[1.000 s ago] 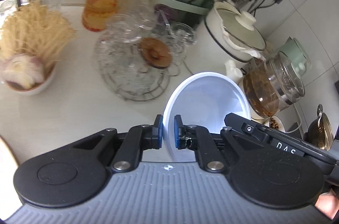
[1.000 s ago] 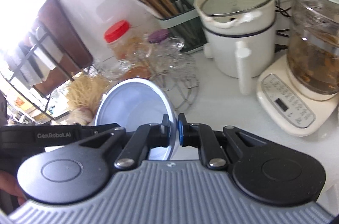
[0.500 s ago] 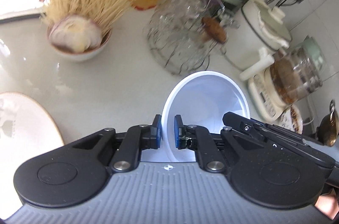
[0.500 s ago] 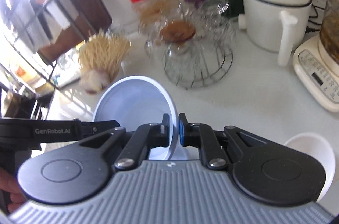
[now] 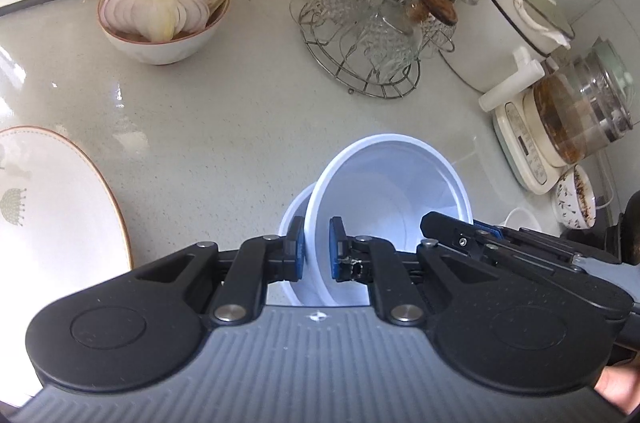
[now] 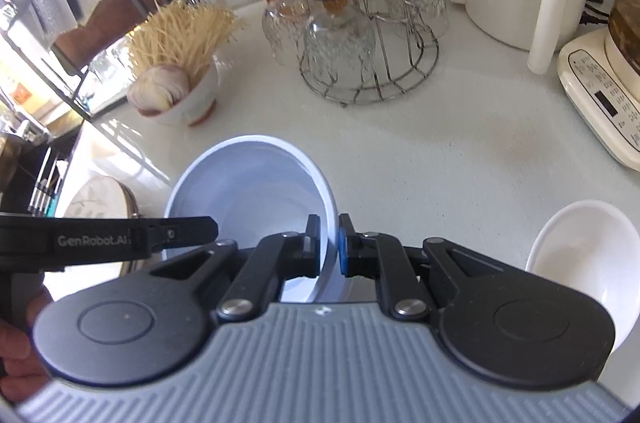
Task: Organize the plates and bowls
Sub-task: 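Carry the second translucent bowl with both grippers and lower it into the first, then open both grippers to release the nested translucent bowl, then move both grippers toward the white ceramic bowl by the stove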
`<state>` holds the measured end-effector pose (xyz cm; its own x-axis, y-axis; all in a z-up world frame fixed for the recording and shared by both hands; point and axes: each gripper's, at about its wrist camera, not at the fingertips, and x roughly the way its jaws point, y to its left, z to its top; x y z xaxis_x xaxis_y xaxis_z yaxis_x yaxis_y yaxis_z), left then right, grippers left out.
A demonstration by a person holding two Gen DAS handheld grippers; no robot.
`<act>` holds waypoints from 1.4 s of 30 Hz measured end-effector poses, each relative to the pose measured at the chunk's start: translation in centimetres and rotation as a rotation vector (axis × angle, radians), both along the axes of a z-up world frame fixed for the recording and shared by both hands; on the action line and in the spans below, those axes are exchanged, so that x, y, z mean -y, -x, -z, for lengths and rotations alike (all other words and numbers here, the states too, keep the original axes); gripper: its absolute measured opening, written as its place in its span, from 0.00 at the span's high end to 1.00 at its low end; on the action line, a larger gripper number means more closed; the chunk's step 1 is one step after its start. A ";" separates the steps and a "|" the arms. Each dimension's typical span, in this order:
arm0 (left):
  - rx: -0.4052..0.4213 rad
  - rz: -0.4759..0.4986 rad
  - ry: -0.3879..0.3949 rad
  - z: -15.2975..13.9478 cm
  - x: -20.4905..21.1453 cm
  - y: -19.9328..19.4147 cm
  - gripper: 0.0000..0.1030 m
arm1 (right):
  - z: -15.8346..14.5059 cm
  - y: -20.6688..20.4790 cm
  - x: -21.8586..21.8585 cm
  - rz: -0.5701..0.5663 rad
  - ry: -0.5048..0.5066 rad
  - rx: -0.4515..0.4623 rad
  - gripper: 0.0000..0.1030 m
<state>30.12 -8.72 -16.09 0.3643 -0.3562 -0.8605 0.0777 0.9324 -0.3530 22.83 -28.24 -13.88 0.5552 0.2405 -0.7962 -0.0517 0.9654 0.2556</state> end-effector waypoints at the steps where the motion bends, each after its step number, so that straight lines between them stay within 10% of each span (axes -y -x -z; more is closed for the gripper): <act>1: -0.006 0.002 -0.002 0.1 0.1 0.0 0.88 | 0.1 0.0 0.0 0.001 0.006 -0.002 0.88; 13: -0.019 0.000 -0.036 0.3 0.8 0.0 0.86 | 0.3 0.0 0.6 0.002 -0.013 -0.004 0.88; 18: 0.028 0.005 -0.062 -0.6 0.8 0.2 0.59 | -0.1 0.0 1.1 0.006 -0.030 0.010 0.87; 23: 0.064 -0.014 -0.056 -1.7 0.2 0.3 0.58 | -0.6 0.3 1.6 0.020 -0.052 0.027 0.60; 42: 0.305 0.128 -0.033 -11.1 3.0 3.1 0.58 | -8.6 5.3 4.2 0.154 -0.040 0.287 0.60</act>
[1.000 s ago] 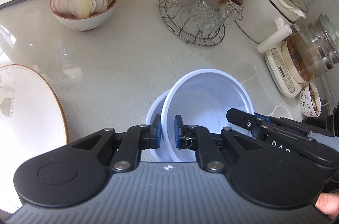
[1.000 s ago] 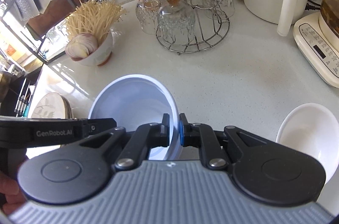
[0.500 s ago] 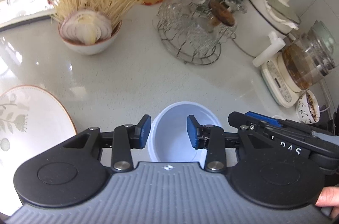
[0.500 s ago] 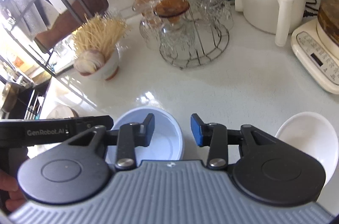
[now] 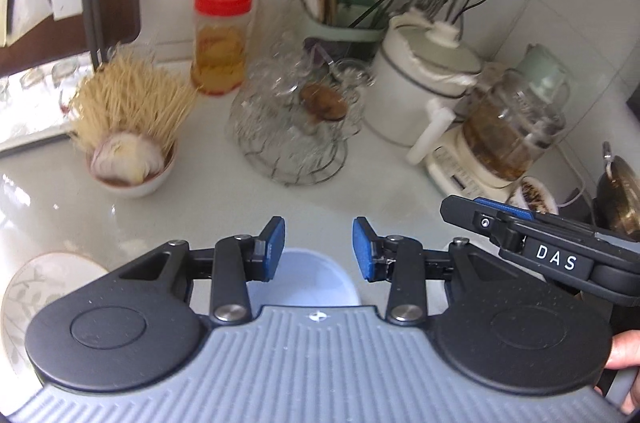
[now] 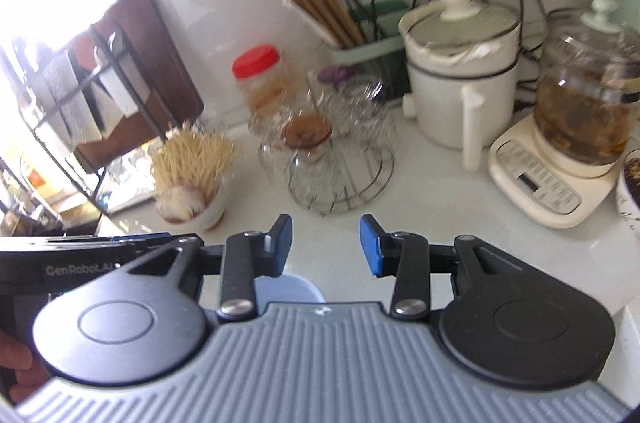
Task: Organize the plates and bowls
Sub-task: 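Move both grippers toward the white ceramic bowl by the stove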
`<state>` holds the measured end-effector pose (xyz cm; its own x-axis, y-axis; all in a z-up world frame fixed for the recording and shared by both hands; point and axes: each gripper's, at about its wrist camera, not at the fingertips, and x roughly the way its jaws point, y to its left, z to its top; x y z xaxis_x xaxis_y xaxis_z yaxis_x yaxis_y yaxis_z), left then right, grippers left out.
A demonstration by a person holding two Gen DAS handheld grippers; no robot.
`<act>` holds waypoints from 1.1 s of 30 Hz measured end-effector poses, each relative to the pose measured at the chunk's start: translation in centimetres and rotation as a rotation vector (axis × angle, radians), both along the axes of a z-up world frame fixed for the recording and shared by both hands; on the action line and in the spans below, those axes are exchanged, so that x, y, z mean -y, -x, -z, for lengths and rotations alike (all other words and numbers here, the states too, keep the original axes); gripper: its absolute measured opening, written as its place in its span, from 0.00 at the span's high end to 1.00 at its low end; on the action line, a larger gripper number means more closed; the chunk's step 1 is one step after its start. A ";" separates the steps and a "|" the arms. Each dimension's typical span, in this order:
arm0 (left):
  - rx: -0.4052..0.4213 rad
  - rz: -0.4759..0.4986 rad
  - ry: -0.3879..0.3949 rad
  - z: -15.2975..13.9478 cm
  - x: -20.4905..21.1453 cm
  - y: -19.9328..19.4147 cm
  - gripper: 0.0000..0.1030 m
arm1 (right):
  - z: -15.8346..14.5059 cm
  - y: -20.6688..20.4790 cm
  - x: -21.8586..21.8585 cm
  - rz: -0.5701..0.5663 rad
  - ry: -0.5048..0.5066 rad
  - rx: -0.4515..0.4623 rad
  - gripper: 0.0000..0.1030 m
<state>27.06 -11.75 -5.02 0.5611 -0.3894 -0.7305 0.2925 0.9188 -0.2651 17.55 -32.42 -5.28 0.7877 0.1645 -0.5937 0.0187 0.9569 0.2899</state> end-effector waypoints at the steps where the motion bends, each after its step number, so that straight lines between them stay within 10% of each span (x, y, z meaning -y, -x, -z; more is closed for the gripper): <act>1: 0.005 0.007 0.002 -0.3 0.2 0.1 0.58 | -0.3 0.3 0.1 0.009 0.002 0.010 0.60; 33: -0.014 0.318 -0.042 1.3 10.6 0.5 0.58 | 1.3 6.6 7.4 0.351 -0.014 -0.005 0.60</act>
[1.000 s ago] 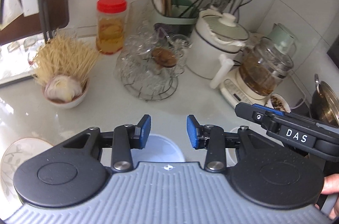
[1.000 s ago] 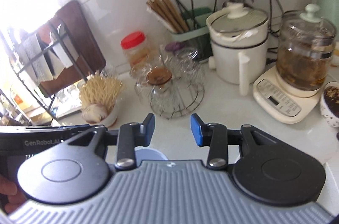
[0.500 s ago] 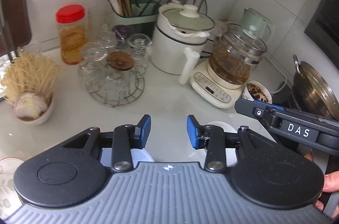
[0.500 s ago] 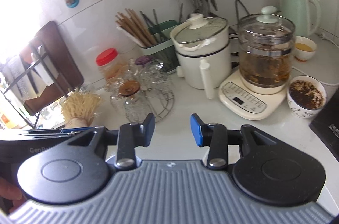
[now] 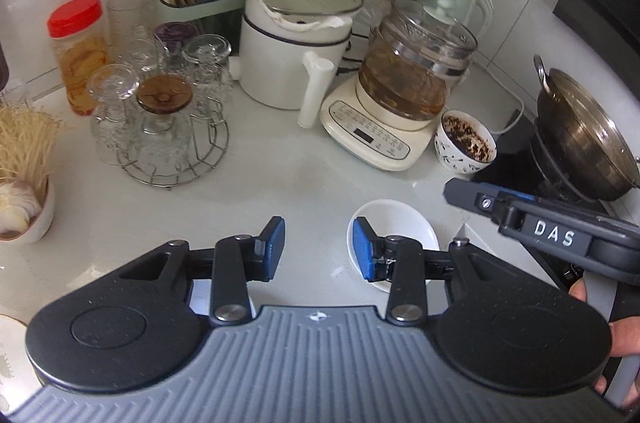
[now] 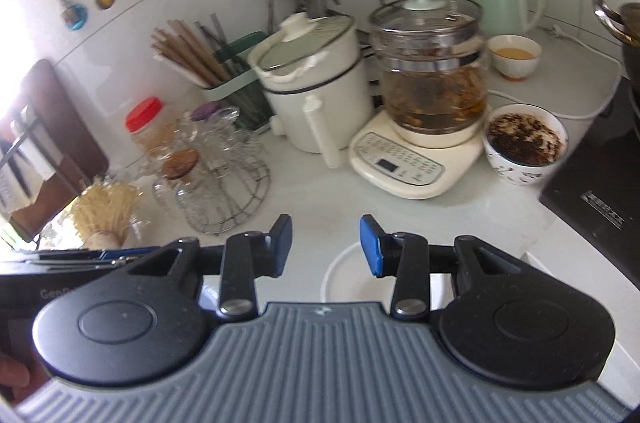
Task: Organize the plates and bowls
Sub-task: 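Move both grippers toward the white ceramic bowl by the stove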
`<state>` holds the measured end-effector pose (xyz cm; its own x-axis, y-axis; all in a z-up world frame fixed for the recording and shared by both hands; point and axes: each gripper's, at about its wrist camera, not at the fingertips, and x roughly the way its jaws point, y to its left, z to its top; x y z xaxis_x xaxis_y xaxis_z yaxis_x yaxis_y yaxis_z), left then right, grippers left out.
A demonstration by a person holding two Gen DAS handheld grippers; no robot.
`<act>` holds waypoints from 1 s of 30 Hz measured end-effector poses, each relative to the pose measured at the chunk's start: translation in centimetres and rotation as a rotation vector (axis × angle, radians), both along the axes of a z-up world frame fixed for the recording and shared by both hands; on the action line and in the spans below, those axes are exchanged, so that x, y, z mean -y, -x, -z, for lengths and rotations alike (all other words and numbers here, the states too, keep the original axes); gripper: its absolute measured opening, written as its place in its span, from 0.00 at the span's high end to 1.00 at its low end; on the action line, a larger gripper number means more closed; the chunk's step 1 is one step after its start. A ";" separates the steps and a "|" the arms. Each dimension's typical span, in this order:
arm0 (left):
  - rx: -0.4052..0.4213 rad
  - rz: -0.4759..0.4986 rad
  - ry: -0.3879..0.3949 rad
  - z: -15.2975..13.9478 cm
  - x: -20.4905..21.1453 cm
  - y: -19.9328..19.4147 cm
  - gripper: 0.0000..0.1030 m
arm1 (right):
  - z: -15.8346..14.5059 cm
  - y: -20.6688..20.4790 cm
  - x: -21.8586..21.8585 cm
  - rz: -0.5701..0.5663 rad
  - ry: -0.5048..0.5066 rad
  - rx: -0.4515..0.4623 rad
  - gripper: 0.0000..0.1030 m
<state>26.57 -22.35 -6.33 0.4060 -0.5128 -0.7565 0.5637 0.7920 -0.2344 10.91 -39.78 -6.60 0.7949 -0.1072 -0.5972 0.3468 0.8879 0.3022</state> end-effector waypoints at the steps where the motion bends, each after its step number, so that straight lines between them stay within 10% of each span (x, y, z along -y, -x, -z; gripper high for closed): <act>1: -0.004 0.006 -0.003 0.1 0.3 -0.1 0.58 | 0.1 0.1 0.3 0.013 -0.004 -0.003 0.60; 10: -0.054 0.047 -0.048 2.6 3.7 -1.0 0.58 | 2.6 0.1 4.2 0.126 -0.040 -0.074 0.60; 14: -0.096 0.067 -0.074 4.2 5.2 -1.3 0.49 | 4.6 0.1 5.5 0.140 -0.020 -0.091 0.40; 30: -0.281 0.069 -0.056 11.0 8.7 -4.0 0.49 | 10.9 -1.8 7.3 0.078 -0.154 -0.214 0.52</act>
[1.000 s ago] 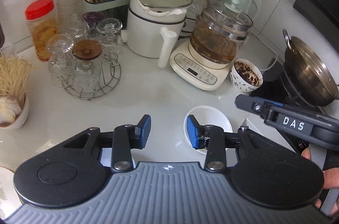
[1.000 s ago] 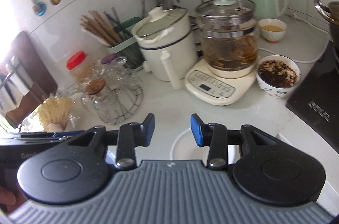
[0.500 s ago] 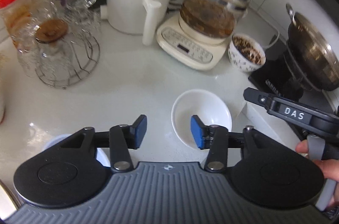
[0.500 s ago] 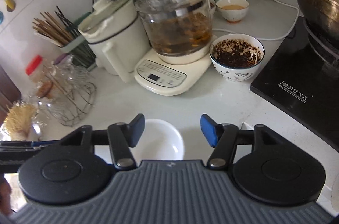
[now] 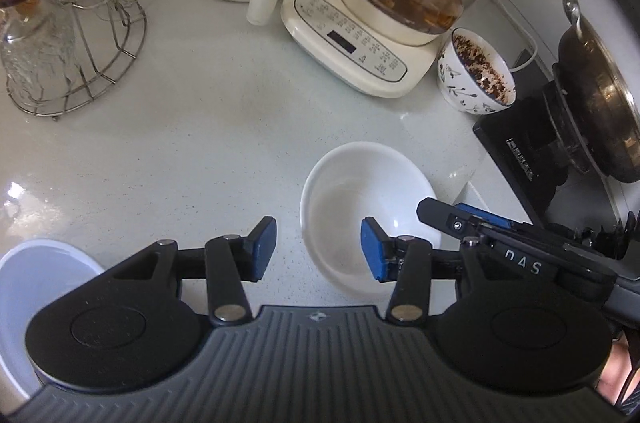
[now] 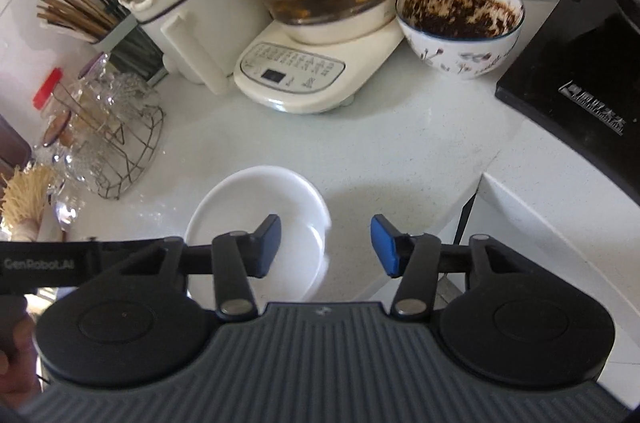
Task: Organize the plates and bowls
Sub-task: 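Move both grippers toward the white ceramic bowl by the stove, then close both grippers on the rim of the white ceramic bowl, then carry the white bowl with both grippers and lower it into the translucent bowls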
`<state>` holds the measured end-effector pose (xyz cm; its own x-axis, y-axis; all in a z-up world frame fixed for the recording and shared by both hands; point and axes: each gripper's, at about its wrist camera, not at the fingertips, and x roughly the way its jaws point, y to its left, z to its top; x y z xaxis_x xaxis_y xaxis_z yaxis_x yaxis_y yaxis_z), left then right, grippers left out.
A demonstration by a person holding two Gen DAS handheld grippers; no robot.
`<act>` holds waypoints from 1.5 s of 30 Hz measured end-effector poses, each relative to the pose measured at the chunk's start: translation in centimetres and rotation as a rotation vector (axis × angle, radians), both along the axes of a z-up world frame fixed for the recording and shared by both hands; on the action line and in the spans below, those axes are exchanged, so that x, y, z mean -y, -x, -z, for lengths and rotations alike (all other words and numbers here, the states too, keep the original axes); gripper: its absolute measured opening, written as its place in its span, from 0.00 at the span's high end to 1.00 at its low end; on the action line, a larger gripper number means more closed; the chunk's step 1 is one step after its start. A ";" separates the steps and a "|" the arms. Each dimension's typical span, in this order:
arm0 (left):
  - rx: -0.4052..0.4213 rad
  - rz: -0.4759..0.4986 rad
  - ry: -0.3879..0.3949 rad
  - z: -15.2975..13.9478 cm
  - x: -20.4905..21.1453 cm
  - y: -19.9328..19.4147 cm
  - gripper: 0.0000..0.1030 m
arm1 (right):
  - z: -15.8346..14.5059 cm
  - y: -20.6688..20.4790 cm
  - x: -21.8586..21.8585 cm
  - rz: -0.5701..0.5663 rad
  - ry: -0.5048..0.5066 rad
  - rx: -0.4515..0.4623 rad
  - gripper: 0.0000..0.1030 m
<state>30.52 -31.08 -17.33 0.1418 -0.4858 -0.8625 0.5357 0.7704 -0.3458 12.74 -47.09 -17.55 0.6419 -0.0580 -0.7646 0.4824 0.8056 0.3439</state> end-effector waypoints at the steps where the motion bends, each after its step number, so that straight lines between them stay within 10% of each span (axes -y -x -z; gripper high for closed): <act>1: -0.007 -0.004 -0.005 0.3 0.3 -0.1 0.50 | 0.2 -0.2 0.1 -0.005 -0.005 -0.009 0.54; 13: -0.099 -0.043 -0.034 2.8 0.3 -1.2 0.58 | 1.5 -2.0 0.6 -0.031 -0.023 -0.059 0.72; 24: -0.112 -0.031 -0.020 3.5 0.4 -1.4 0.90 | 2.2 -2.3 0.8 -0.050 -0.072 -0.071 0.86; 45: -0.094 -0.005 -0.004 2.4 0.0 -0.9 0.92 | 1.3 -1.0 0.9 -0.083 -0.105 0.001 0.90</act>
<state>31.43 -31.10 -19.72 0.0623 -0.4821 -0.8739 0.4967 0.7744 -0.3918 13.73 -47.98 -18.81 0.6420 0.0760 -0.7629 0.4151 0.8022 0.4291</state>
